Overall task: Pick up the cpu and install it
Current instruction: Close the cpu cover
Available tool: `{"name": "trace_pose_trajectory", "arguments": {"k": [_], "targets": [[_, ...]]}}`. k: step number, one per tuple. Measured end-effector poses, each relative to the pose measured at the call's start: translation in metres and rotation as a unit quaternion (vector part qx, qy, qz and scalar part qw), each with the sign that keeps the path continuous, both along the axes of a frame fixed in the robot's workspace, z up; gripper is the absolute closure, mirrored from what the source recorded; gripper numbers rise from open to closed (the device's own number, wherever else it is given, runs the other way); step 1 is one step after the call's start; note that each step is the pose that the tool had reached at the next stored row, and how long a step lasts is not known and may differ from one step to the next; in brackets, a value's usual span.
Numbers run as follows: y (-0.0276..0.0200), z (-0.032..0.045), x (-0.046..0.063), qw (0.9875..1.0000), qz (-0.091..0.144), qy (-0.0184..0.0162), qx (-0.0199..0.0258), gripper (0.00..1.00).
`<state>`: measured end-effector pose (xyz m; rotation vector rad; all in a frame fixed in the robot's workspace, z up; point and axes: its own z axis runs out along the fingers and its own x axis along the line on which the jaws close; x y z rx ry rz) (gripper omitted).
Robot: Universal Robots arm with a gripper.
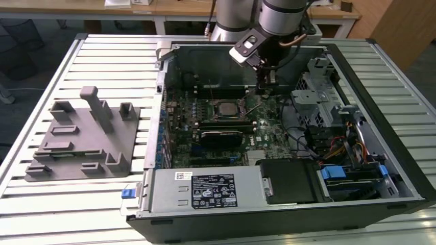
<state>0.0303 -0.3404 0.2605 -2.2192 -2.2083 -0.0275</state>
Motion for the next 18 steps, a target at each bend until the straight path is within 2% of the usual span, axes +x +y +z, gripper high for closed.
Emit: {"name": "trace_pose_trajectory", "arguments": {"k": [18], "targets": [[0.0064,-0.004,0.017,1.0,0.0,0.0001,-0.0001,0.89]]}}
